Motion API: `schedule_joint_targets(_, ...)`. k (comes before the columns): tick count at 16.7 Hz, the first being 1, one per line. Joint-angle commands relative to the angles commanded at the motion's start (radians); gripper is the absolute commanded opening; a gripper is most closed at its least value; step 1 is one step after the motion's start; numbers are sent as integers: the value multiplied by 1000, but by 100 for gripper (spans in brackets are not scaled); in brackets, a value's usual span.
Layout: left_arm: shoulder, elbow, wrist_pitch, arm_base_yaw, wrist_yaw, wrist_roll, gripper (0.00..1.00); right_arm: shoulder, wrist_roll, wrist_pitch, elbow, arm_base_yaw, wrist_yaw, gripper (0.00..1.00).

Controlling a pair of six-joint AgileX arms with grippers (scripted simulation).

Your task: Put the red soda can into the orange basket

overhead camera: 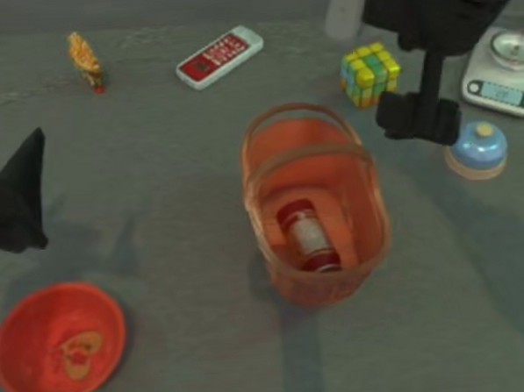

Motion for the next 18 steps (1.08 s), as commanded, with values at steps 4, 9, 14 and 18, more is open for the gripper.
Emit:
schedule_joint_targets(4, -342, -186, -132, 36, -178, 29, 100, 295, -135, -213, 323, 88, 0, 100)
schedule_joint_targets(9, -560, -315, -214, 60, -311, 62, 100, 495, -230, -350, 544, 149, 6, 100)
schedule_joint_targets(14, -578, -327, -221, 62, -323, 66, 100, 512, -238, -360, 562, 154, 7, 100)
schedule_joint_targets(18, -578, -327, -221, 62, -323, 66, 100, 501, -240, -330, 521, 153, 7, 100)
